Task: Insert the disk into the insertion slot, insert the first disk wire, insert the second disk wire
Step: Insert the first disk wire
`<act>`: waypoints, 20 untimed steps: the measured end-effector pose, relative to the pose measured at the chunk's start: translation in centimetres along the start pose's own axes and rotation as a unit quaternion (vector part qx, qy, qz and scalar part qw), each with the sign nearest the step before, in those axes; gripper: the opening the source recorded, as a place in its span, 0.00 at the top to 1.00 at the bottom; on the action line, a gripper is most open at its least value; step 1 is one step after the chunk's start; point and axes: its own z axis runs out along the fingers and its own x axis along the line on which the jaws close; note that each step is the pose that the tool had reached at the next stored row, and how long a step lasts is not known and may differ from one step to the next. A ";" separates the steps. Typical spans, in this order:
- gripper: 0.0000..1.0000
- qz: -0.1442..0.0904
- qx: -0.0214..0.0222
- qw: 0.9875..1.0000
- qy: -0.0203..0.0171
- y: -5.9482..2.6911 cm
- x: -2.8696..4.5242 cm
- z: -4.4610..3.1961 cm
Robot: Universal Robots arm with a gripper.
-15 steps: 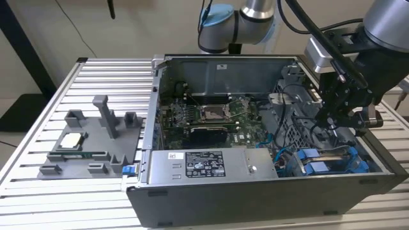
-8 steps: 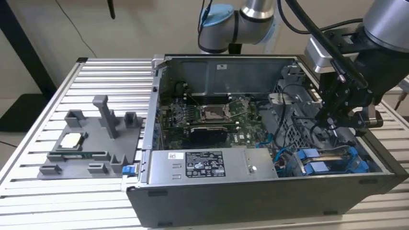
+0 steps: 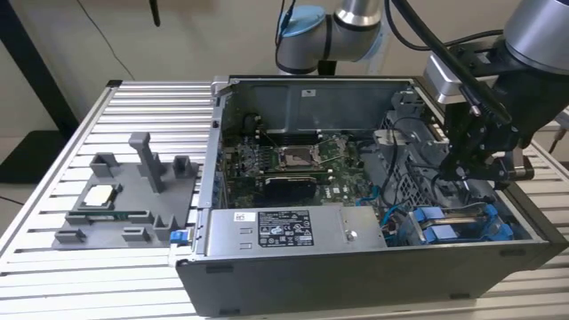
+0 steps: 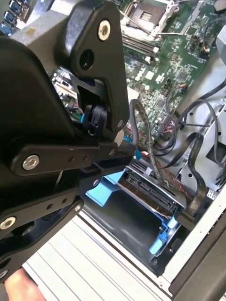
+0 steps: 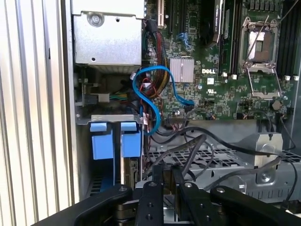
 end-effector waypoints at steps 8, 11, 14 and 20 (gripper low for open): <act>0.81 -0.002 0.000 1.000 0.025 -0.02 0.09 0.53; 0.81 -0.003 0.000 0.999 0.033 -0.01 0.12 0.74; 0.81 -0.003 0.000 0.999 0.042 -0.01 0.15 0.96; 0.81 -0.005 0.000 0.998 0.056 0.00 0.21 1.31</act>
